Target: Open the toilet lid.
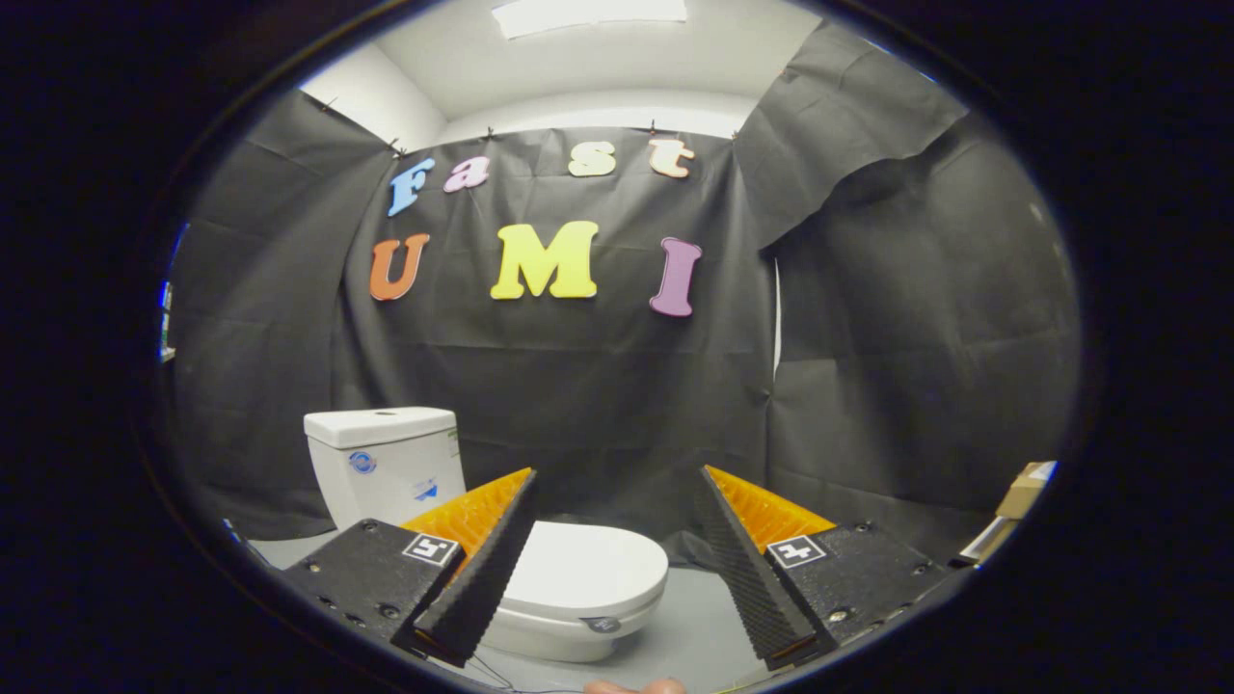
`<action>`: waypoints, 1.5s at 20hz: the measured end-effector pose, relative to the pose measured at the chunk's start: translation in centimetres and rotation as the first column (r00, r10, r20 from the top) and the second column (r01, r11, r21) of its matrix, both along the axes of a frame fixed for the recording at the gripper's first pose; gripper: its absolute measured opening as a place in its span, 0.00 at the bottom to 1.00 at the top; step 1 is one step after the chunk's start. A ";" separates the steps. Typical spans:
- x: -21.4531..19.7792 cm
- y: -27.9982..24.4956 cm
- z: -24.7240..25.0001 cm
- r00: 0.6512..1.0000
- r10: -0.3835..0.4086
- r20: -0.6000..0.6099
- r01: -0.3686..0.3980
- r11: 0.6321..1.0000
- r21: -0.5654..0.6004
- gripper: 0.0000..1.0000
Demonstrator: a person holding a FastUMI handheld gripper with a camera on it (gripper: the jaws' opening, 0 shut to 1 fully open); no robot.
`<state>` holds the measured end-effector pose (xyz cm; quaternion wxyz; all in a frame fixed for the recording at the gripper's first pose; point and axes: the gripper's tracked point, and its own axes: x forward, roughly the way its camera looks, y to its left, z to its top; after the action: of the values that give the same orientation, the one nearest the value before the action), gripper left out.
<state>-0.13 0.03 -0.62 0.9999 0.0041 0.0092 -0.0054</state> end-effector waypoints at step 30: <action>2.1 8.2 -6.6 0.985 0.046 -0.165 -0.036 0.997 0.064 1.00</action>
<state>1.95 8.21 -7.19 0.9950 0.0337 0.0927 0.0153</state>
